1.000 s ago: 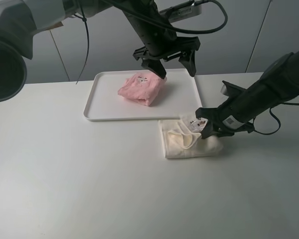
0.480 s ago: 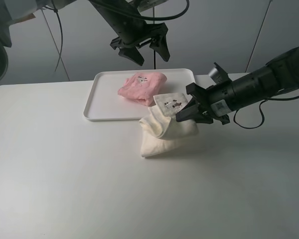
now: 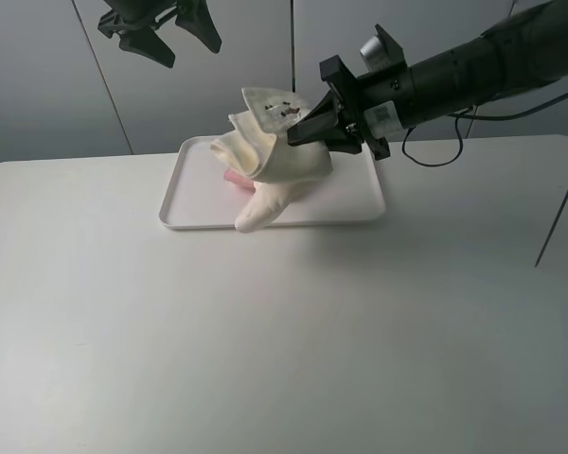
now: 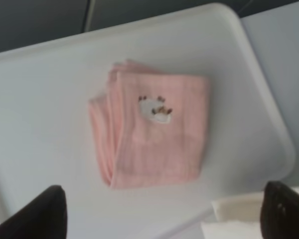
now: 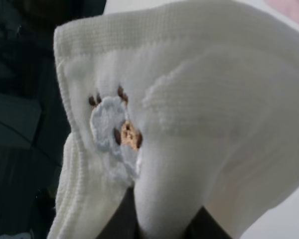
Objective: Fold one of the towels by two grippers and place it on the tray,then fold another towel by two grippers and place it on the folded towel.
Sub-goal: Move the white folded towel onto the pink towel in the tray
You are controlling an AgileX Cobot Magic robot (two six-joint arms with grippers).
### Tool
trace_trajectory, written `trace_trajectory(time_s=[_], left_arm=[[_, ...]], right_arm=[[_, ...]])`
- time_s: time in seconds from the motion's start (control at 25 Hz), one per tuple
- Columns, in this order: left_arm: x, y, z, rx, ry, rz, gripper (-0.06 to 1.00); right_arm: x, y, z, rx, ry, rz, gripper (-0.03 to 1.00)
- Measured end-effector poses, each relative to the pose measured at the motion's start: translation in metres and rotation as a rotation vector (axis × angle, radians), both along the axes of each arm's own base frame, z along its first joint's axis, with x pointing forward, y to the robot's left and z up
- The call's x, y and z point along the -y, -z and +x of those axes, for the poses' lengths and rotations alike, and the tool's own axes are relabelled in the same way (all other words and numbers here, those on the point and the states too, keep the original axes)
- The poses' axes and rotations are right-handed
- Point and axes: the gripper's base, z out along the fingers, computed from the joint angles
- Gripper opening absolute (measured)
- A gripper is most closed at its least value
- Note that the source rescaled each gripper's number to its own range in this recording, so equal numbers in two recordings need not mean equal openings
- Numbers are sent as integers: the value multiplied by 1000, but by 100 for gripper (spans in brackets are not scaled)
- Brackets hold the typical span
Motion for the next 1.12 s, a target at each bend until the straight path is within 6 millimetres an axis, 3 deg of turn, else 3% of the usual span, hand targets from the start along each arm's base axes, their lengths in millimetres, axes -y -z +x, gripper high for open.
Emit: trace_trajectory(time_s=[0.12,0.28,0.52,0.76,0.88,1.12], left_arm=[[-3,25,-6,-75,35,46,100],[-4,47,-11,-146,65,74,100],[-6,41,-11,-119,104,28,100],[-14,40,-9,-110,101,23,100],[-22,40,-7,-106,92,25,100],[-27,39,-6,-95,101,7,100]], right_arm=[[-11,-15,19,32,6,13,13],[-21,-5,49,0,22,25,13],[-30,24,85,-34,63,31,13],[-35,41,111,-27,129,64,13],[-37,37,117,-29,157,112,13],[-43,9,126,31,161,187,13]])
